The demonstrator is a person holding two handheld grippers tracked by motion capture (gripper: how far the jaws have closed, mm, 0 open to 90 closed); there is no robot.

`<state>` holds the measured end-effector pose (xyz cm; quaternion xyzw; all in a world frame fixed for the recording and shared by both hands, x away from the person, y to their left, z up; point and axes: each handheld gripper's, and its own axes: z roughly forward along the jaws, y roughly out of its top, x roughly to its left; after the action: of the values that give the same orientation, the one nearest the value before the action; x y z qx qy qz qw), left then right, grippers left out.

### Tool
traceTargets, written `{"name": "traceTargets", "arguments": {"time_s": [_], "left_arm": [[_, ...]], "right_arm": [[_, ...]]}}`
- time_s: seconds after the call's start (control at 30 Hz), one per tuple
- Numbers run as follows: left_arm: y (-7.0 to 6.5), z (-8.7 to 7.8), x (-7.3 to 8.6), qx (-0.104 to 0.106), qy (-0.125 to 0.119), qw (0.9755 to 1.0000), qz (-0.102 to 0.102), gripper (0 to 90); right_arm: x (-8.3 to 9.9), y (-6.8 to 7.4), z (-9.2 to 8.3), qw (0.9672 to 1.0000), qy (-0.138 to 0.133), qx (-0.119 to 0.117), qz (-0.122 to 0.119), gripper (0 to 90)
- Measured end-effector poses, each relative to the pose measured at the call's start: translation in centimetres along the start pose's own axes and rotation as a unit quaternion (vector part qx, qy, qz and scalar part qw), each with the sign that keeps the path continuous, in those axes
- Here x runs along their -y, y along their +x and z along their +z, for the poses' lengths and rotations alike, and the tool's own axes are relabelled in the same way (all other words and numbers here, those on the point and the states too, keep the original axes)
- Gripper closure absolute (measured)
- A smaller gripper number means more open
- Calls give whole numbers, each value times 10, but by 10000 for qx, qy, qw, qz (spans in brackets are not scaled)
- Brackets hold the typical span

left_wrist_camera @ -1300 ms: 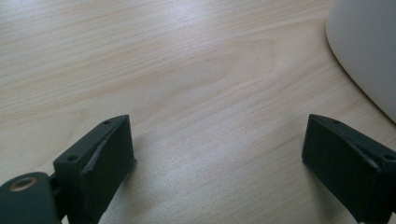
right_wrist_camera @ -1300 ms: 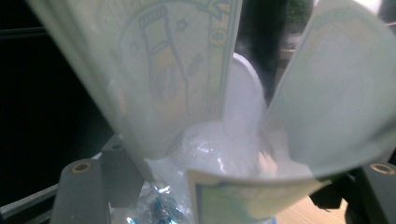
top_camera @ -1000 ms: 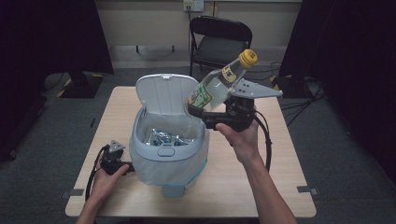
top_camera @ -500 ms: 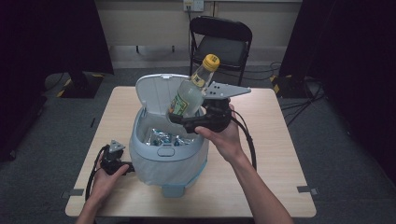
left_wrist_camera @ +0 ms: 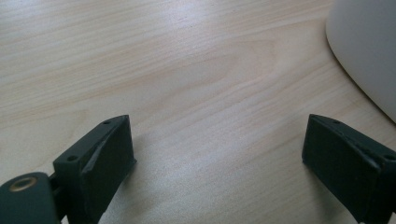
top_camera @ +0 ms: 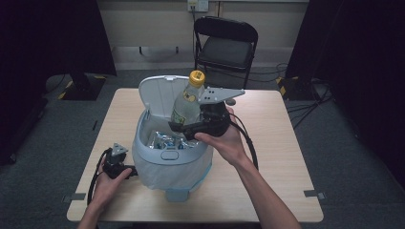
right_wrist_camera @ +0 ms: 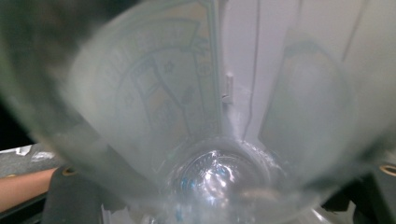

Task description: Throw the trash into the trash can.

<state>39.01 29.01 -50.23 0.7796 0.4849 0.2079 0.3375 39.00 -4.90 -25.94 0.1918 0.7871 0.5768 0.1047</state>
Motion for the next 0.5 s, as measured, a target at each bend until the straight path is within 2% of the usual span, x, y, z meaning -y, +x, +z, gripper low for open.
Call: {"name": "traceTargets", "arguments": {"time_s": [0.13,0.2,0.33,0.5], "left_arm": [[0,0,0,0,1,10000,-1,84],[0,0,0,-1,0,10000,1,84],[0,0,0,0,1,10000,1,84],[0,0,0,0,1,10000,1,84]], "right_arm": [[0,0,0,10000,-20,-27,-6,260],[-2,-1,-4,9999,-64,-62,66,263],[6,1,6,9996,288,43,-63,272],[6,2,10,9994,332,-34,-73,273]]}}
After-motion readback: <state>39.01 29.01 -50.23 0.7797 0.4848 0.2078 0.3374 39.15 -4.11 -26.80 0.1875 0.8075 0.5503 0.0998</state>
